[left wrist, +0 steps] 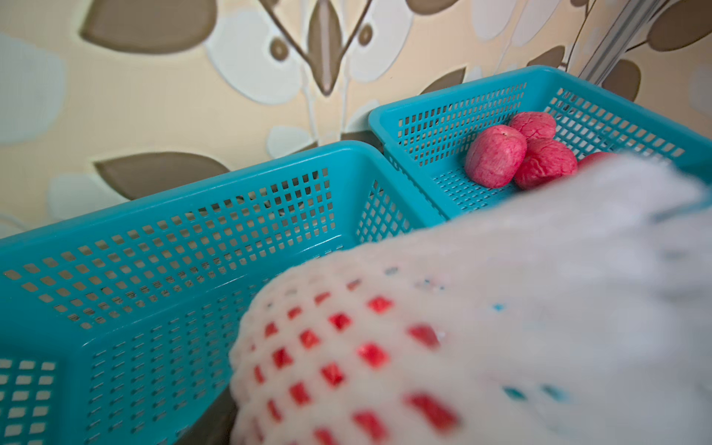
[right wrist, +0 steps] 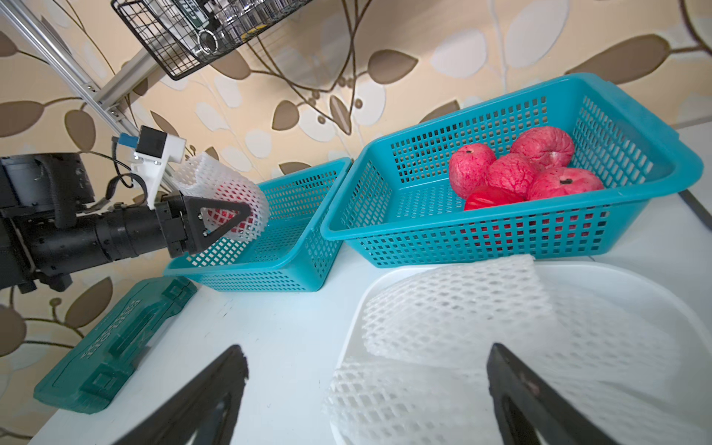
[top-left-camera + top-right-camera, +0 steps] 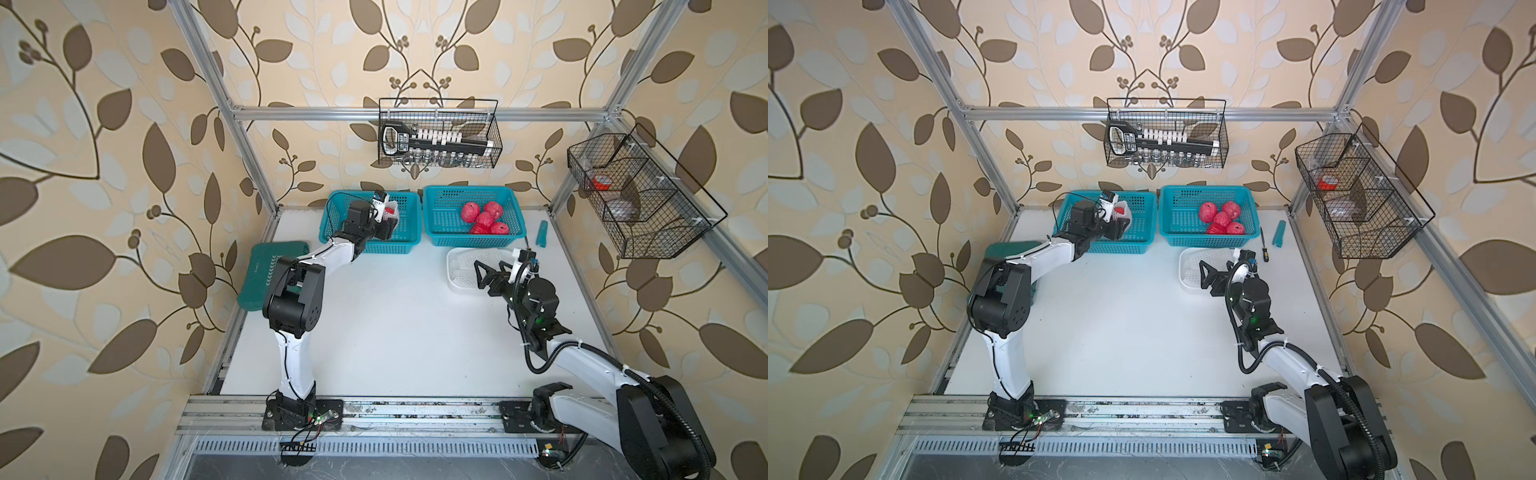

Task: Remove foam nets from apples
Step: Place the apple at the center of the board.

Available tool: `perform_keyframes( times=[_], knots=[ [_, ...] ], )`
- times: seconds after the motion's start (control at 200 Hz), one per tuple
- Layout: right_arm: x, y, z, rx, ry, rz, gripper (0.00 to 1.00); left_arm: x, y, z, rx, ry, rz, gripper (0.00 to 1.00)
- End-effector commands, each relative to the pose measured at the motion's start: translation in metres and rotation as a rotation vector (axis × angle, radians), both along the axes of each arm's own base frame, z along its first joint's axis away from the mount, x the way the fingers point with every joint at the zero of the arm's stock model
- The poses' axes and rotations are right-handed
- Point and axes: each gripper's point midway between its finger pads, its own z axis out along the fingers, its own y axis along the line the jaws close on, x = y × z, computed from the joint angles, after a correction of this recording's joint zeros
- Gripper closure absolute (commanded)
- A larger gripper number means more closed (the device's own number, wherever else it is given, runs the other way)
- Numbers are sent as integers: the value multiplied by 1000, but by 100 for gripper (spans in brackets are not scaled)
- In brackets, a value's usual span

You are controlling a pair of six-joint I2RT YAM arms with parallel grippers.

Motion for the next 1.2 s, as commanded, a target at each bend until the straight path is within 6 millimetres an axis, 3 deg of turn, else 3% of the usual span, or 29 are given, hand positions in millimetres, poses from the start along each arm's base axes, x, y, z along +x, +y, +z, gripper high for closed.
perform_keyframes(
  times=[0.0,0.185,0.465,0.48,0.52,0.655,0.81,0.945,1.045,1.075,1.195],
  knots=[
    [-6,7,28,3,-137,43,3,-24,-4,67,-64,-106,-25,35],
    [-8,-4,22,-14,-125,-18,3,-64,-4,90,-77,-89,-16,35],
    [-7,-8,24,-8,-119,-46,3,-140,-39,79,-8,-8,-64,35],
    [-7,-9,24,-9,-117,-50,3,-148,-40,88,-10,-27,-70,35],
    [-7,-9,23,-10,-112,-56,3,-161,-45,87,6,-22,-71,35],
    [-7,-9,25,-15,-114,-62,3,-200,-63,66,55,57,-134,35],
    [-7,-10,23,-19,-104,-67,3,-228,-75,19,40,168,-202,35],
    [-7,-11,21,-18,-97,-71,3,-232,-84,-17,80,199,-214,35],
    [-6,-12,18,-18,-87,-75,3,-229,-94,-31,86,195,-235,35],
    [-5,-12,16,-18,-83,-76,3,-227,-97,-46,105,213,-235,35],
    [-4,-11,13,-13,-72,-78,3,-226,-110,-63,127,200,-265,35]
  ],
)
